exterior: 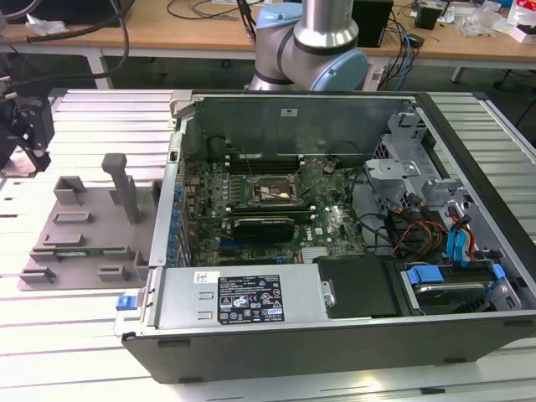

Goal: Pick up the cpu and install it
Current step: 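Pick up the cpu and move it towards the insertion slot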

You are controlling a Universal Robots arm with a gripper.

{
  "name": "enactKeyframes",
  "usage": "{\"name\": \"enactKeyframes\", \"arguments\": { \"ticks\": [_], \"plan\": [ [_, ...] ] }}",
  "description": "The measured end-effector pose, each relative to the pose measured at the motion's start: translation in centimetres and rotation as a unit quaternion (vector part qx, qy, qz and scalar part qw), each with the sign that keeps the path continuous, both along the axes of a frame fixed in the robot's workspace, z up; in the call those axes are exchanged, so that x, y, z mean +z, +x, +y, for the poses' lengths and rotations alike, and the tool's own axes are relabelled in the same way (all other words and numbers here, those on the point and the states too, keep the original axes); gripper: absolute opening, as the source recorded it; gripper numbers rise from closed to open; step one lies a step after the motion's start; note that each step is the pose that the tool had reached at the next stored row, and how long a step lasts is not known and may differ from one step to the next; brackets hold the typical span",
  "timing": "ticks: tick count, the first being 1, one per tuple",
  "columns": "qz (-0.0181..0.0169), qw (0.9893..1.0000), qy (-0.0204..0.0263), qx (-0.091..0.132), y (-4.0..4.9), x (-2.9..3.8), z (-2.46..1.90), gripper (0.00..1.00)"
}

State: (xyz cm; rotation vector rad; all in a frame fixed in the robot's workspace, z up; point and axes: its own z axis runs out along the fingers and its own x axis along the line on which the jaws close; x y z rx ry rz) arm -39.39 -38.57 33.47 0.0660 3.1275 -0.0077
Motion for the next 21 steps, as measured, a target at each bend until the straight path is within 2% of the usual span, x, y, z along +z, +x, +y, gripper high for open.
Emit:
{"name": "enactKeyframes", "arguments": {
  "ticks": [3, 12, 16, 18, 21],
  "plan": [
    [0.0, 1.0, 0.0, 0.0, 0.0, 0.69, 0.02, 0.55],
    [0.0, 1.0, 0.0, 0.0, 0.42, 0.87, 0.02, 0.55],
    [0.0, 1.0, 0.0, 0.0, 0.42, 2.38, 0.07, 0.55],
    [0.0, 1.0, 0.0, 0.0, 0.42, 2.66, 0.08, 0.55],
    [0.0, 1.0, 0.0, 0.0, 0.44, 2.73, 0.09, 0.55]
  ]
}}
